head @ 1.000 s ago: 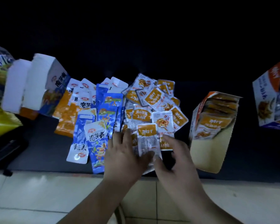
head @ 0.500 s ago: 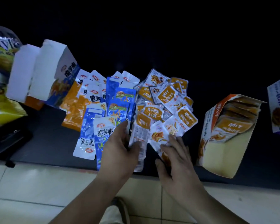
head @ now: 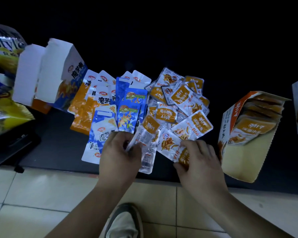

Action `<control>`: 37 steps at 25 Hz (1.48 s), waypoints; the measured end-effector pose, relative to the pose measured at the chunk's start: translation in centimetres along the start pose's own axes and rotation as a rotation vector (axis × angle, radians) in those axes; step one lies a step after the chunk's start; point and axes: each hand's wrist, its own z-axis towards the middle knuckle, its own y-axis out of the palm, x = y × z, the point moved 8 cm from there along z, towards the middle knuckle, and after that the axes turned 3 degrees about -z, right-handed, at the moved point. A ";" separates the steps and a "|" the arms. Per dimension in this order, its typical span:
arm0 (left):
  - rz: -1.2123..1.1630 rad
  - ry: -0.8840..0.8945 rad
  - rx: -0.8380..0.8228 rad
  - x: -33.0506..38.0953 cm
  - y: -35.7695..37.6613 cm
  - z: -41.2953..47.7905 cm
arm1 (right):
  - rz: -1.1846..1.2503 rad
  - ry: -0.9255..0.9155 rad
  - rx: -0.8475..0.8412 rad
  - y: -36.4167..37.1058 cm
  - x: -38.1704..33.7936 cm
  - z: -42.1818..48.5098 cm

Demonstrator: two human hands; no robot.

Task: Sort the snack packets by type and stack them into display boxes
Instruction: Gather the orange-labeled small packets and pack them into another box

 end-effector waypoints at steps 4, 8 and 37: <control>-0.063 0.153 -0.093 1.9 0.3 -0.1 | 0.182 0.079 -0.127 0.6 0.3 0.2; 0.240 0.684 -0.239 5.0 3.2 -1.5 | 0.686 0.324 -0.115 0.2 1.3 -0.3; 0.259 0.797 -0.493 9.8 9.4 0.7 | 0.820 0.166 0.033 -2.1 0.7 -1.6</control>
